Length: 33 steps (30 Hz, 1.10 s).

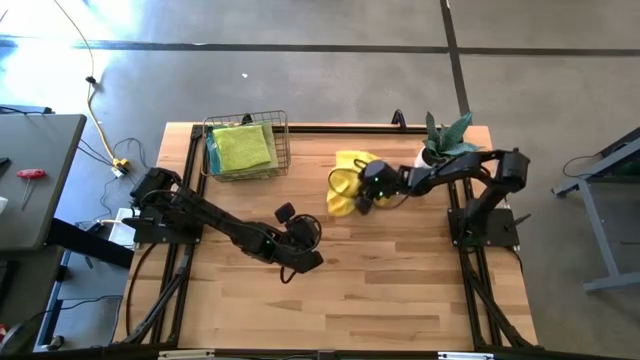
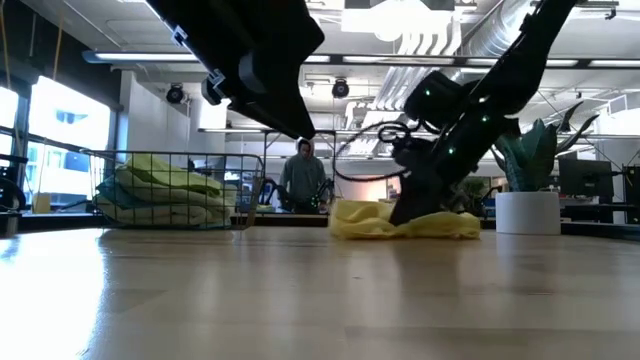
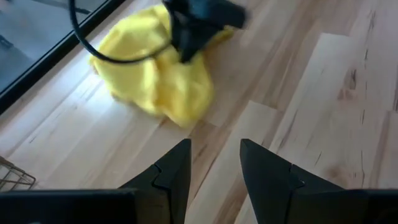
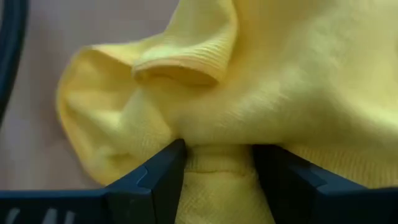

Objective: Fold microfiber towels
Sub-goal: Fold the yellow towel

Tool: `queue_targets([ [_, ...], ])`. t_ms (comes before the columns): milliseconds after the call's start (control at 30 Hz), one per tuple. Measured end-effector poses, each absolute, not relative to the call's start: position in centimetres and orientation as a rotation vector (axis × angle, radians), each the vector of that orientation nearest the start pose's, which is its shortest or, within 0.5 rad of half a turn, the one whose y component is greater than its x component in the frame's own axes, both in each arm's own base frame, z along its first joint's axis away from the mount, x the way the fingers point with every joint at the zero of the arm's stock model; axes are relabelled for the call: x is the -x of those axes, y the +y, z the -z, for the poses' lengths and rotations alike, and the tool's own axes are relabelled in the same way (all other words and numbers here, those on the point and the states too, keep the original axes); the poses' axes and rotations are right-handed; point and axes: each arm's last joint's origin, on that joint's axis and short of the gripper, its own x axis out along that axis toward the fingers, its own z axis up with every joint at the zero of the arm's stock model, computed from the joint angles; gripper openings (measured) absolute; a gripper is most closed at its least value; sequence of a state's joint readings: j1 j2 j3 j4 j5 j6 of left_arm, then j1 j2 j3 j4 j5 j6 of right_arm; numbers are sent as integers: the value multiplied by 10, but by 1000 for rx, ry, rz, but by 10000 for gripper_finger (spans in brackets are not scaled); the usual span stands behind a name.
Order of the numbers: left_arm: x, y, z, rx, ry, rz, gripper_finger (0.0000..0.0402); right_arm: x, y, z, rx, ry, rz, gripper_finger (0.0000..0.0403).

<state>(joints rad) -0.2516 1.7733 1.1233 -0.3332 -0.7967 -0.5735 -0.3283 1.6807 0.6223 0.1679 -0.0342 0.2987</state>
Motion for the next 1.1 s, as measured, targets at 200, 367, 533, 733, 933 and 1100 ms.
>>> queue_targets([
  [200,-347,-68,-188,42,687,-696,129,-279,-48,-110,-508,835,16,188],
  [367,-347,-70,-186,28,744,-630,129,-280,-20,-114,-512,854,-189,188],
  [533,-348,-73,-183,-132,856,-436,129,-279,-9,-129,-441,810,-251,188],
  [733,-353,-78,-184,-206,872,-213,129,-269,16,-160,-287,741,-277,188],
  [933,-367,-83,-168,-253,824,-147,129,-259,59,-159,111,751,-74,188],
  [1100,-370,-84,-146,-255,875,-160,129,-257,81,-152,346,710,53,188],
])
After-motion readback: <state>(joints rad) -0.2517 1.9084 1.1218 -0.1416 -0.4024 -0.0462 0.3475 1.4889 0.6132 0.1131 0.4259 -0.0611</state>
